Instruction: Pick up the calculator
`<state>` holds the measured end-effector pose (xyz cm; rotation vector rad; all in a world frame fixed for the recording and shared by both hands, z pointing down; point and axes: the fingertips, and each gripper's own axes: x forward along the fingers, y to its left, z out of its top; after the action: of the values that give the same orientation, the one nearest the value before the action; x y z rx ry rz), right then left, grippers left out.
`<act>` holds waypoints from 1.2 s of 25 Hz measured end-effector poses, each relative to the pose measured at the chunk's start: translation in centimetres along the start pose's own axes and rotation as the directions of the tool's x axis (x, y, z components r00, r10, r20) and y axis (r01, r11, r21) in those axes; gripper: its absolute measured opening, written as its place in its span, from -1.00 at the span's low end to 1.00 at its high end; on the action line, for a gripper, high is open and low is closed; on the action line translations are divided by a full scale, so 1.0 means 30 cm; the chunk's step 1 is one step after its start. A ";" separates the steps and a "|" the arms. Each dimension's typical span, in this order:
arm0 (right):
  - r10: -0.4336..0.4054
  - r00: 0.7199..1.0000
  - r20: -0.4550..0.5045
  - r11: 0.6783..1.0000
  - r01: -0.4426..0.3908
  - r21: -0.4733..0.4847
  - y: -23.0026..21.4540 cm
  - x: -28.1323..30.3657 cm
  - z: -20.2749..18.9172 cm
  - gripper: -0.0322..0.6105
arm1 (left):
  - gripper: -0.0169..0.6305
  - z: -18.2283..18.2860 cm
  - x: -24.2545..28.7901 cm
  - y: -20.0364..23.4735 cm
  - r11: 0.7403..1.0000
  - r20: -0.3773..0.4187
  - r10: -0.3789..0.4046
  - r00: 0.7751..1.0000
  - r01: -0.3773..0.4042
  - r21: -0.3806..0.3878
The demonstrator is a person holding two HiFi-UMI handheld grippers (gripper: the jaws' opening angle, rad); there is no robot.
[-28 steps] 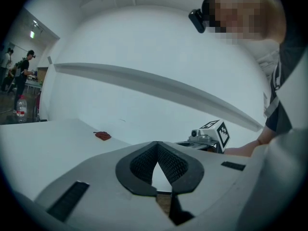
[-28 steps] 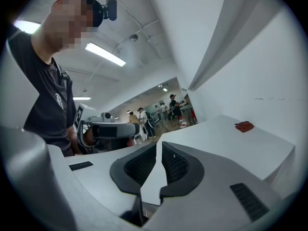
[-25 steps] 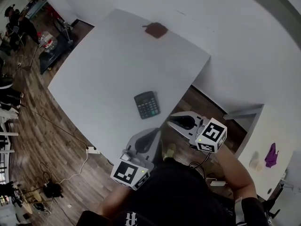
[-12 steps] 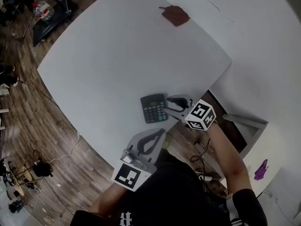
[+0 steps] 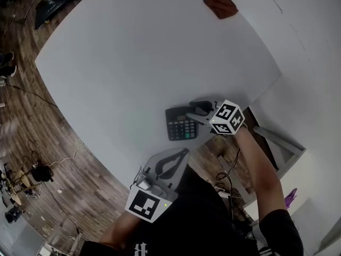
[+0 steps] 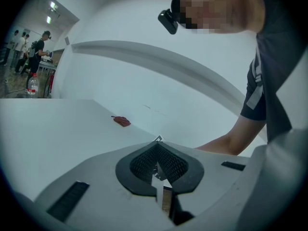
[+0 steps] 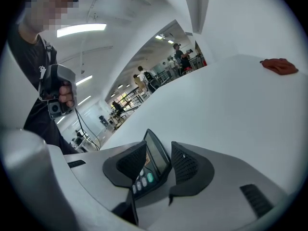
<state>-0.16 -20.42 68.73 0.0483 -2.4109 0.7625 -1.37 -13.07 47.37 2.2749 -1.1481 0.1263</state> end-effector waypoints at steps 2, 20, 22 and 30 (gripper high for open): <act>0.020 1.000 -0.023 1.000 -0.019 0.007 -0.012 0.017 -0.009 -0.44 | -0.93 -0.010 -0.001 0.015 1.000 -0.002 0.010 1.000 -0.010 -0.014; 0.213 0.965 -0.152 0.977 -0.213 0.013 0.028 0.102 -0.031 -0.66 | -0.93 -0.037 -0.002 0.098 0.996 -0.011 0.055 0.998 -0.055 -0.068; 0.225 0.961 -0.159 0.974 -0.225 0.016 0.032 0.101 -0.034 -0.67 | -0.93 -0.034 -0.006 0.099 0.996 -0.008 0.055 0.998 -0.056 -0.069; 0.323 0.941 -0.102 0.941 -0.308 0.142 0.049 0.077 -0.041 -0.75 | -0.93 -0.033 -0.010 0.097 0.997 -0.004 0.055 0.998 -0.055 -0.059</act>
<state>-1.69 -18.24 70.07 -0.3363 -2.2762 1.0289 -3.60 -13.66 49.40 2.1916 -1.1978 0.1154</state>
